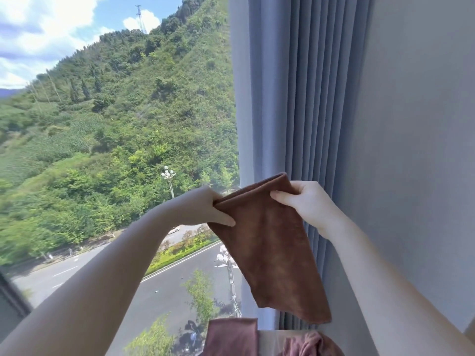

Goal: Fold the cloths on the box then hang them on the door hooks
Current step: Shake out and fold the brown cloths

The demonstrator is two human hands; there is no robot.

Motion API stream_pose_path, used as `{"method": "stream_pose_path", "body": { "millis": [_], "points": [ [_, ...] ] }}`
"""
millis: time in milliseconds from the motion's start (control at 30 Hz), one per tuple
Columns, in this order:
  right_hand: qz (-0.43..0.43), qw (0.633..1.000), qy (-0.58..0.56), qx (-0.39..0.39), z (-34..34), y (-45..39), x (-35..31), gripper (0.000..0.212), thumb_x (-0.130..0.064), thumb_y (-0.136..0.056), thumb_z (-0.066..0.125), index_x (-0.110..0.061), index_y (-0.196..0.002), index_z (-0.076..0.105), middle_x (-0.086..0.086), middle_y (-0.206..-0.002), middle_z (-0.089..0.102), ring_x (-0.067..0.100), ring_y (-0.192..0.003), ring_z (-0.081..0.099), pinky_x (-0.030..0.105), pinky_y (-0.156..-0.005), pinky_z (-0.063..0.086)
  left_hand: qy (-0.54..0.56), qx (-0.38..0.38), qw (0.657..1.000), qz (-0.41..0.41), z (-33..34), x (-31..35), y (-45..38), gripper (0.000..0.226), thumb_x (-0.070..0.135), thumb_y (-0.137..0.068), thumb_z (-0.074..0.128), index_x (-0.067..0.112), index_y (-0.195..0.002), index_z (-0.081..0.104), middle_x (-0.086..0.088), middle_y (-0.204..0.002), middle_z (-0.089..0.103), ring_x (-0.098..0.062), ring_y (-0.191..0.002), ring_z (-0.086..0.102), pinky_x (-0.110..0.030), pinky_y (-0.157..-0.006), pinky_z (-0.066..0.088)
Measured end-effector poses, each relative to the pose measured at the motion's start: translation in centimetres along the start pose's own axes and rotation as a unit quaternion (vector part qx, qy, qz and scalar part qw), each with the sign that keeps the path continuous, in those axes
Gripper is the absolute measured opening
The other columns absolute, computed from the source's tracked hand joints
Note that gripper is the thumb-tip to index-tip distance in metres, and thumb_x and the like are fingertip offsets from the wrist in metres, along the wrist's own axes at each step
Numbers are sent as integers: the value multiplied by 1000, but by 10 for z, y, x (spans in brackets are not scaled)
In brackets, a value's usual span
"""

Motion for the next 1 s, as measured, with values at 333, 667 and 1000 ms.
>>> {"method": "stream_pose_path", "body": {
  "millis": [333,667,1000],
  "points": [
    [21,1000,-12,10,15,13,41,12,-18,-95,74,-26,-102,77,-9,-101,80,10,-98,76,33,-94,57,253,133,958,2,20,-34,21,4,22,-100,64,23,-97,67,-6,-97,70,-27,-98,70,-41,-87,62],
    [57,998,-2,-30,46,50,67,18,-13,-94,74,-29,-103,76,-12,-100,80,7,-96,75,31,-92,59,303,175,936,-42,68,-64,66,1,22,-99,65,23,-99,65,-5,-96,70,-23,-93,71,-48,-86,61],
    [124,978,55,-157,78,120,99,23,-13,-92,76,-33,-104,78,-14,-101,79,3,-98,74,27,-97,54,362,116,919,-105,135,-86,146,7,13,-99,63,19,-97,66,11,-77,73,-5,-78,71,-20,-70,59]
  ]
}}
Point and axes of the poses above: each hand's wrist, its own y-axis away from the middle knuckle, its own z-axis out of the palm, x = y × z, the point moved 3 cm from there along -y, towards the middle knuckle
